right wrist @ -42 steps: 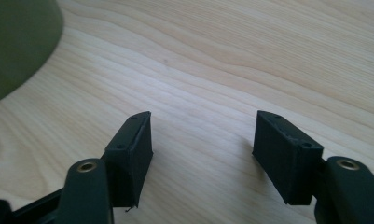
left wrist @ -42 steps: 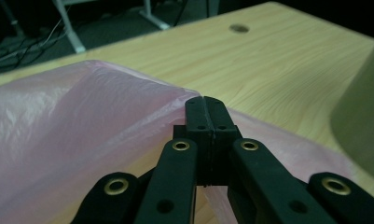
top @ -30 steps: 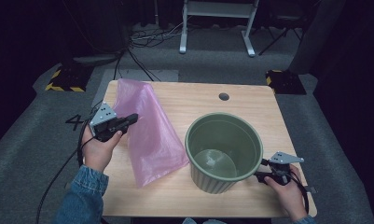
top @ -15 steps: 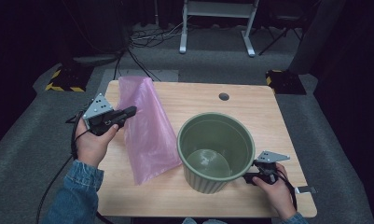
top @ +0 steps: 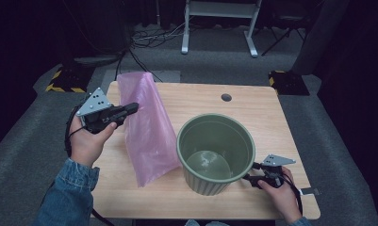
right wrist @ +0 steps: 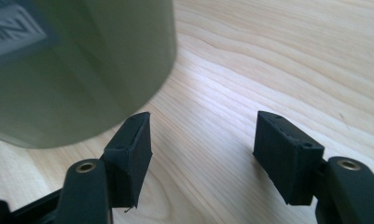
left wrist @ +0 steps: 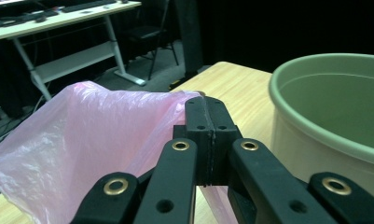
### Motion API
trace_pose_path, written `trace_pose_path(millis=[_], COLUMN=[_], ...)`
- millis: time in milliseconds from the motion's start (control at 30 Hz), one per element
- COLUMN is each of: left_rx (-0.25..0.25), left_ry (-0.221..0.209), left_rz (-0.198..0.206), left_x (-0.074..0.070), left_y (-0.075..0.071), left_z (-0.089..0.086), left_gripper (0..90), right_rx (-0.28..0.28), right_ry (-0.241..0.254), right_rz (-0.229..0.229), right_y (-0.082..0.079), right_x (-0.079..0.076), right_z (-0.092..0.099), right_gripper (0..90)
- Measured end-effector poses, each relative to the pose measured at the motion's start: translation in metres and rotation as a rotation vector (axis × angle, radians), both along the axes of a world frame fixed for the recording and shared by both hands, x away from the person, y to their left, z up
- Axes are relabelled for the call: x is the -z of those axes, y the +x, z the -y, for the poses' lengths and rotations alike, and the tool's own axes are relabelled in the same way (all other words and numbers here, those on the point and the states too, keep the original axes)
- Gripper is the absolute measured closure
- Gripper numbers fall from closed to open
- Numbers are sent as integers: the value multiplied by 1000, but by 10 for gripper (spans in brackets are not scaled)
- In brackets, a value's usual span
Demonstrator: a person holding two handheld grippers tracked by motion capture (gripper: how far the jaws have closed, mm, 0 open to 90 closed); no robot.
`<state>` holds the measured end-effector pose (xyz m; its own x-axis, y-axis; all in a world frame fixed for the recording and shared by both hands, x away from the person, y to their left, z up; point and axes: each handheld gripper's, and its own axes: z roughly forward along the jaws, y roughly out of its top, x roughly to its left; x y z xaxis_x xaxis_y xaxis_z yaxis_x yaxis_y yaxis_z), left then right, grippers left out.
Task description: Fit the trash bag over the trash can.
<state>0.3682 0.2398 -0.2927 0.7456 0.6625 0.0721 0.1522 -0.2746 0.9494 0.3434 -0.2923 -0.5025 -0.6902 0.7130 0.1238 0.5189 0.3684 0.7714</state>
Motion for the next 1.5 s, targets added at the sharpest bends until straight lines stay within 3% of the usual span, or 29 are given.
trace_pose_path(millis=[133,367,567,767,1100,1400,1500], left_rx=[48,169,216,299,341,376,387], left_ry=[-17,-45,-68,-76,-107,-124,-153], left_rz=[-2,-5,-8,-7,27,89,88], left_x=[-9,-20,-32,-43,-62,-89,-93], left_y=[0,-2,-5,-12,-21,-31,-28], left_z=[-6,-10,-16,-16,-18,-18,-18], left_gripper=[897,898,898,898,898,898,898], right_rx=[3,-5,-8,-14,-21,-20,-19], right_ry=[3,4,1,-12,-36,-45,-50], right_rz=[9,-13,-8,-2,14,19,21], right_y=[-1,-1,-1,-1,-2,-3,-3], right_x=[0,0,0,0,0,0,0], right_z=[4,9,9,8,6,5,5], right_gripper=[375,380,380,380,379,379,379])
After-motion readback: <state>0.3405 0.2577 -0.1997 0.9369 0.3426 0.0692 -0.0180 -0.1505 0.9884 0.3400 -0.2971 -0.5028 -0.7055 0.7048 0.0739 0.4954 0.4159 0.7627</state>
